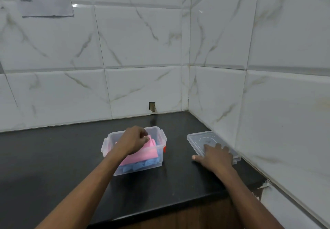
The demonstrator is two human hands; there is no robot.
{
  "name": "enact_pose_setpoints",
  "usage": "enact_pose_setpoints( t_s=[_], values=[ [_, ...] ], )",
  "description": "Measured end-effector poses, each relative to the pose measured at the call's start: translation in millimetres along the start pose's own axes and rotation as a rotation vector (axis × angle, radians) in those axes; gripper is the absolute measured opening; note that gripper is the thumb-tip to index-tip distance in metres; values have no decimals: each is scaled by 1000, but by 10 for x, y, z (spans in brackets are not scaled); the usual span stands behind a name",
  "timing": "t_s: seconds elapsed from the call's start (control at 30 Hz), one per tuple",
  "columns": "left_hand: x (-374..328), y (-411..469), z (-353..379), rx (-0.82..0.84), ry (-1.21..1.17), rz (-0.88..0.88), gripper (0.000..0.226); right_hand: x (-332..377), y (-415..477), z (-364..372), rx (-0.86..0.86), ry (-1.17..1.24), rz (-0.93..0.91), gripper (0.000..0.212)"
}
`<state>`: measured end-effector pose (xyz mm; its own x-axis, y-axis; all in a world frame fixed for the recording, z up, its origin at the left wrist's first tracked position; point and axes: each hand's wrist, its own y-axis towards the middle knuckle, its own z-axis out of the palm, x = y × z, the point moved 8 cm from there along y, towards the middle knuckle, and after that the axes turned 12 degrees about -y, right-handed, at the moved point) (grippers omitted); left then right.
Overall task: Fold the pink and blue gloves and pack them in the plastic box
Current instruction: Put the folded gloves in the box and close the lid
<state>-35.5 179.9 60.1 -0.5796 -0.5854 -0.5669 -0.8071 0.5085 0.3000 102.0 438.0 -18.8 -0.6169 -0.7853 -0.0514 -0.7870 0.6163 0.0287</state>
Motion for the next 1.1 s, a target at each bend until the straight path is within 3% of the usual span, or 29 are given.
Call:
enact_pose_setpoints(
  t_s=[0.1,0.3,0.4,0.47,0.57,0.63,0.93,1.1],
  values=[
    [-11,-8,12,6,5,5,29,192,-110,45,-47,-26,-66,62],
    [-20,-11,20,11,-2,11,29,334,-194,5,-46,5,-88,62],
    [-11,-7,29,16,-2,11,29,392,-191,-23,-68,33,-87,72],
    [-9,-7,28,20,-4,9,29,275,-121,-78,-65,5,-7,96],
    [-9,-12,32,37,-3,1,29,-29,16,-69,91,39,144,130],
    [-5,-7,38,51,-2,-3,29,-114,83,-32,182,74,169,140],
    [-10,51,43,73,-33,-60,28,-168,151,-147,278,61,129,144],
    [-126,122,-83,-121,-149,-109,30,-106,205,-264,169,153,96,140]
  ],
)
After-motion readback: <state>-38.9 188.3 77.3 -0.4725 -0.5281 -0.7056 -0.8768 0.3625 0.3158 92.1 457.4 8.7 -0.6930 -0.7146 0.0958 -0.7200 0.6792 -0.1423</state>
